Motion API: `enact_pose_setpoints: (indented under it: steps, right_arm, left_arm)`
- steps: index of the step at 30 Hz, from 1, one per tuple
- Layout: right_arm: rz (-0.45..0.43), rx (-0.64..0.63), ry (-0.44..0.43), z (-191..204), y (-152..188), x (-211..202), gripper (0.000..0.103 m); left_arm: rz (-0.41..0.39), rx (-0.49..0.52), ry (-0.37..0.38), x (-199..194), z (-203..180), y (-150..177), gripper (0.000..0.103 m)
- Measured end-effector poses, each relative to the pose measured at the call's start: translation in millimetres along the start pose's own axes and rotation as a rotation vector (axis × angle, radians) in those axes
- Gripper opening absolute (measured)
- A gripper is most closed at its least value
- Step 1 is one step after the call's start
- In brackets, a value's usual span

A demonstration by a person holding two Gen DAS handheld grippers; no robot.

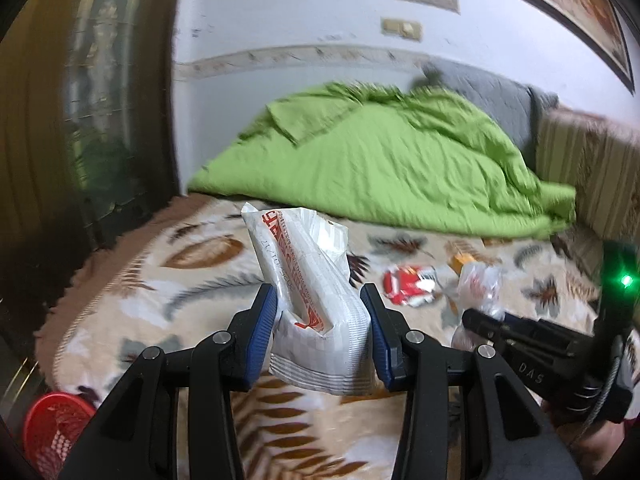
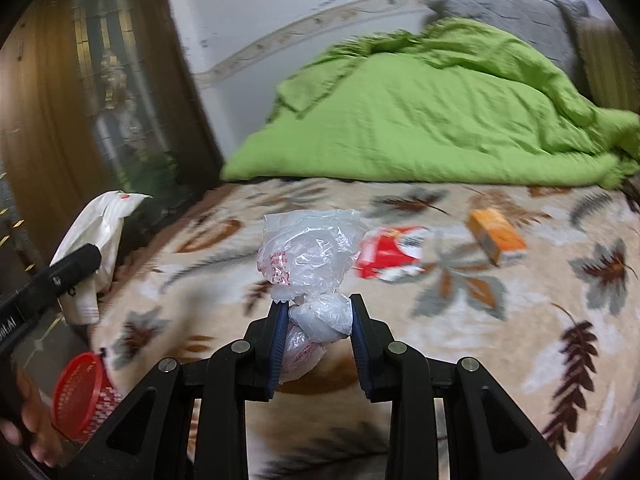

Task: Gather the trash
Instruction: 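Carry the wrapper and bag to the red basket and open both tools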

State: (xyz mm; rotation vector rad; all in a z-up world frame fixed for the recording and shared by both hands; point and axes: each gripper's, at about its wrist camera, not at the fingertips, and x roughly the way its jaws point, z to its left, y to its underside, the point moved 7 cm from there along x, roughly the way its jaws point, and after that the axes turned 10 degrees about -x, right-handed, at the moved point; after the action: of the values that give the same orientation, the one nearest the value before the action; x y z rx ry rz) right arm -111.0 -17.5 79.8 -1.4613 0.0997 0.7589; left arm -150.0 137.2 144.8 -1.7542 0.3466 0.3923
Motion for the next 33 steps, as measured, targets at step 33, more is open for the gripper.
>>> enact_pose_setpoints:
  steps: [33]
  right_arm:
    - [0.277, -0.362, -0.623, 327.7, 41.3, 52.2, 0.033]
  left_arm:
    - [0.147, -0.405, -0.517, -119.6, 305.9, 96.1, 0.043]
